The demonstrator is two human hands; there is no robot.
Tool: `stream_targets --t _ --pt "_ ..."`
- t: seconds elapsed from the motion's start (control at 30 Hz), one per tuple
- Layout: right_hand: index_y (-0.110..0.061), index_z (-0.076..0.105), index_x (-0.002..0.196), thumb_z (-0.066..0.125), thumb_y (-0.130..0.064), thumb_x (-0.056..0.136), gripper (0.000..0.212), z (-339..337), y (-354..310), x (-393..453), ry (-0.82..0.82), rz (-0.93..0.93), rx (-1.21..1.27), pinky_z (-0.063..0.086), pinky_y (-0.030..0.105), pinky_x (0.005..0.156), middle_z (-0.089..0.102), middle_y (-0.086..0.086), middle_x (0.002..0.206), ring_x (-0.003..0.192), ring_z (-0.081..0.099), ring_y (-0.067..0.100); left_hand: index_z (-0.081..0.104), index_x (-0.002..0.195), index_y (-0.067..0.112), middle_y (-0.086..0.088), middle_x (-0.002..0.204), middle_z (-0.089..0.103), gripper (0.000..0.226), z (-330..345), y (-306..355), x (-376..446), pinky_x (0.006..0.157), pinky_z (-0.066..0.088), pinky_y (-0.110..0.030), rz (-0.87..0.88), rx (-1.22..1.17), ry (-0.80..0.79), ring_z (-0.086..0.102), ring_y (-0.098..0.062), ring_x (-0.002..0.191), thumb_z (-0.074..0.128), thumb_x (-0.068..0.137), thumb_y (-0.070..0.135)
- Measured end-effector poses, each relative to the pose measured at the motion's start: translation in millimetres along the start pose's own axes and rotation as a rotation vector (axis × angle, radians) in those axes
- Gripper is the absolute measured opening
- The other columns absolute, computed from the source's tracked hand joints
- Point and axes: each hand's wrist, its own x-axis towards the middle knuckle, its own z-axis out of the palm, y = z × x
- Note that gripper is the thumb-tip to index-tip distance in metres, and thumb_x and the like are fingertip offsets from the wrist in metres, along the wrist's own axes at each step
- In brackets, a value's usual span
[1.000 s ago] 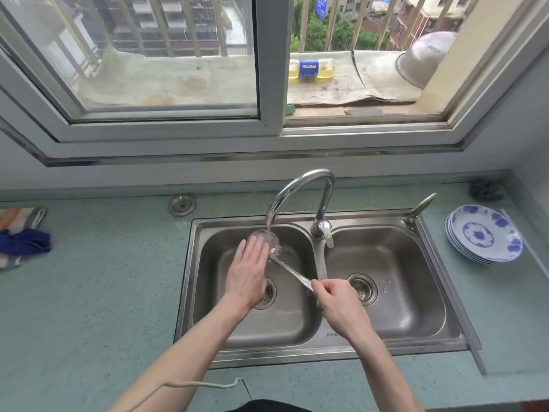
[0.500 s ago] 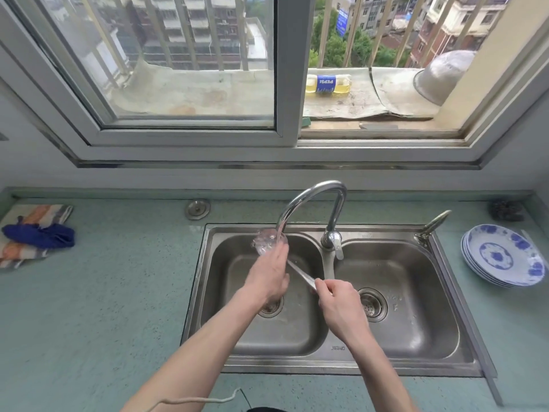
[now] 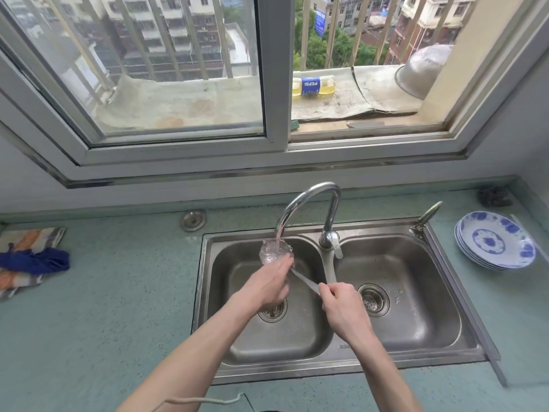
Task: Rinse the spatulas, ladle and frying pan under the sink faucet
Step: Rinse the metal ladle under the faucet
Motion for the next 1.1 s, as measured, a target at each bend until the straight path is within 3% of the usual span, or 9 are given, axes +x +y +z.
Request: stream_targets --t 0.2,0.37,0.5,0.67,0.77,0.87,0.93,1.0,1.1 --pt "-0.015 0.045 0.054 0.052 -0.032 0.101 0.051 2 -1 -6 -0.027 0.011 0.059 0.037 0.034 0.059 0.056 -0.016 0.047 0.054 0.048 0.013 0.011 0.163 0.012 -0.005 0.172 0.008 0.08 0 0 0 0.128 0.001 -0.045 -0.207 0.182 0.083 0.008 -0.018 0.158 0.044 0.091 0.013" --pt "-0.021 0.055 0.053 0.052 -0.034 0.1 0.049 2 1 -9 -0.009 0.014 0.124 0.036 0.034 0.058 0.052 -0.001 0.05 0.055 0.045 0.017 0.064 0.134 0.027 0.009 0.146 0.056 0.054 3 20 6 0.125 0.01 -0.048 -0.32 -0.349 0.361 0.039 -0.009 0.143 0.038 0.087 0.021" --pt "-0.024 0.057 0.056 0.054 -0.039 0.099 0.045 0 4 -10 -0.096 -0.021 0.167 0.033 0.032 0.057 0.047 -0.006 0.048 0.05 0.041 0.013 0.062 0.119 0.022 -0.001 0.143 0.043 0.029 0 23 14 0.116 0.029 -0.048 -0.543 -0.544 0.668 0.032 -0.024 0.135 0.052 0.094 0.012" --pt "-0.025 0.061 0.059 0.054 -0.039 0.101 0.044 -2 6 -14 -0.087 -0.049 0.181 0.033 0.03 0.056 0.048 -0.007 0.048 0.048 0.041 0.01 0.037 0.152 0.021 -0.008 0.162 0.014 0.08 -15 42 22 0.114 0.015 -0.023 -0.63 -0.597 0.829 0.025 -0.032 0.141 0.053 0.082 -0.014" --pt "-0.036 0.058 0.051 0.054 -0.036 0.102 0.051 -11 5 -17 -0.08 -0.082 0.139 0.032 0.031 0.055 0.047 -0.006 0.048 0.048 0.04 0.009 0.028 0.159 0.025 -0.004 0.164 0.016 0.092 -13 39 31 0.118 0.02 -0.029 -0.766 -0.819 0.851 0.025 -0.029 0.147 0.063 0.082 -0.011" --pt "-0.031 0.061 0.055 0.053 -0.035 0.101 0.048 -16 13 -16 -0.054 -0.068 0.108 0.033 0.034 0.056 0.046 -0.003 0.05 0.05 0.039 0.012 0.055 0.142 0.013 -0.006 0.135 0.06 0.065 -10 24 37 0.104 0.05 -0.035 -0.948 -1.258 0.761 0.06 -0.023 0.12 0.077 0.083 0.001" --pt "-0.016 0.068 0.067 0.053 -0.036 0.1 0.041 -18 19 -14 -0.084 -0.028 0.197 0.032 0.033 0.056 0.045 -0.005 0.049 0.048 0.038 0.011 0.073 0.098 0.008 -0.005 0.093 0.074 0.018 -8 16 36 0.074 0.057 -0.031 -0.987 -1.317 0.717 0.068 -0.021 0.087 0.082 0.082 0.011" --pt "-0.004 0.069 0.076 0.054 -0.036 0.1 0.042 -19 21 -11 -0.087 -0.002 0.236 0.031 0.032 0.055 0.045 -0.007 0.047 0.046 0.037 0.009 0.07 0.079 0.007 -0.008 0.074 0.074 0.019 -5 13 33 0.059 0.06 -0.033 -0.96 -1.34 0.669 0.073 -0.024 0.068 0.08 0.086 0.021" --pt "0.001 0.06 0.072 0.053 -0.036 0.1 0.047 -18 21 -9 -0.072 -0.012 0.197 0.031 0.032 0.056 0.044 -0.007 0.047 0.046 0.036 0.01 0.068 0.08 0.007 -0.011 0.069 0.073 0.028 -2 13 28 0.053 0.059 -0.034 -0.975 -1.325 0.594 0.074 -0.027 0.059 0.076 0.091 0.031"
